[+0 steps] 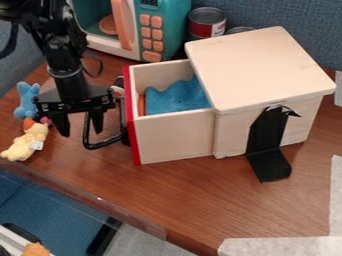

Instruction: Close the drawer

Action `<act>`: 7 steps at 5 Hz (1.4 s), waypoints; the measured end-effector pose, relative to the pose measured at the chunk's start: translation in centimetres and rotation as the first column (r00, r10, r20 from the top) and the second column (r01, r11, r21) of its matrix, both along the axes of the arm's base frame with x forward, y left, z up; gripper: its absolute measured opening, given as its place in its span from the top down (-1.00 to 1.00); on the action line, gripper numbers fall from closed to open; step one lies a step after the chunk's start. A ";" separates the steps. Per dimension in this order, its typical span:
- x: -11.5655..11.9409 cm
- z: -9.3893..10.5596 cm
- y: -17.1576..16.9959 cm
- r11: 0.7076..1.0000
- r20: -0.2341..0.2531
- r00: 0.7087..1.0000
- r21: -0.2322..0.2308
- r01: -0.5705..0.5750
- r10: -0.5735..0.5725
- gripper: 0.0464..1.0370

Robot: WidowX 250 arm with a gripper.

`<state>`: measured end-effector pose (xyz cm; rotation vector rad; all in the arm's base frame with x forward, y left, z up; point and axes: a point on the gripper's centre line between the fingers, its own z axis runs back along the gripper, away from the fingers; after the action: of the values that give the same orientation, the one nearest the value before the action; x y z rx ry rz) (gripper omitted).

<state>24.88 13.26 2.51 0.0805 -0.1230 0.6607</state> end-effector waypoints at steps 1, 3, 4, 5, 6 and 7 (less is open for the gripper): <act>0.1 -0.2 0.0 1.000 0.002 1.000 0.004 -0.001 0.001 0.41; -0.2 -0.4 -2.0 0.995 -0.048 0.999 -0.100 -0.003 -0.002 0.85; 0.1 -0.2 -4.4 0.989 -0.078 0.997 -0.151 -0.012 0.000 0.86; 0.7 0.0 -6.1 0.980 -0.075 0.997 -0.197 -0.039 0.025 0.86; 1.6 0.4 -7.0 0.976 -0.059 0.998 -0.218 -0.024 0.012 0.86; 3.5 0.0 -9.2 0.968 -0.042 0.998 -0.249 0.034 -0.045 0.86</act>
<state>28.39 4.07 2.54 -0.1479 0.0043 0.6294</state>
